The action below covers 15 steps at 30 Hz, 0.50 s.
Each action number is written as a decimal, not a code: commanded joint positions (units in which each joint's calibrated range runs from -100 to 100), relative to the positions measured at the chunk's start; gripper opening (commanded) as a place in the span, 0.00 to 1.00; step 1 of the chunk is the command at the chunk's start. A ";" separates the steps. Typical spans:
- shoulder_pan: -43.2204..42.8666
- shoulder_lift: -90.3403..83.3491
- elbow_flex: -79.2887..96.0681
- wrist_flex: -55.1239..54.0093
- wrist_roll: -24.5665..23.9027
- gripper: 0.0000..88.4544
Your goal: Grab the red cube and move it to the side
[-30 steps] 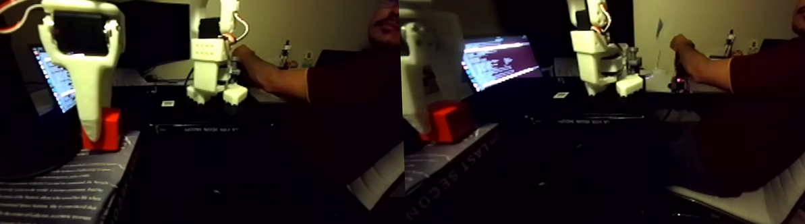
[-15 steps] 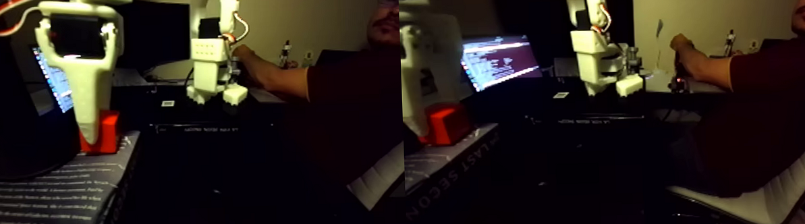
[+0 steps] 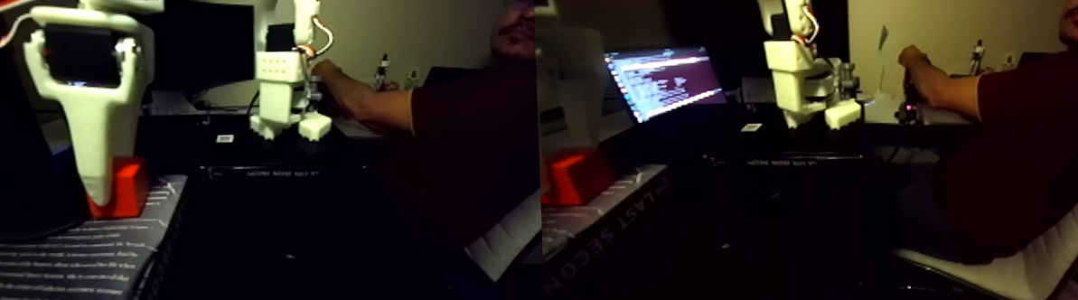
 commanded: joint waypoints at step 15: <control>0.03 -0.98 -1.05 4.03 4.74 0.31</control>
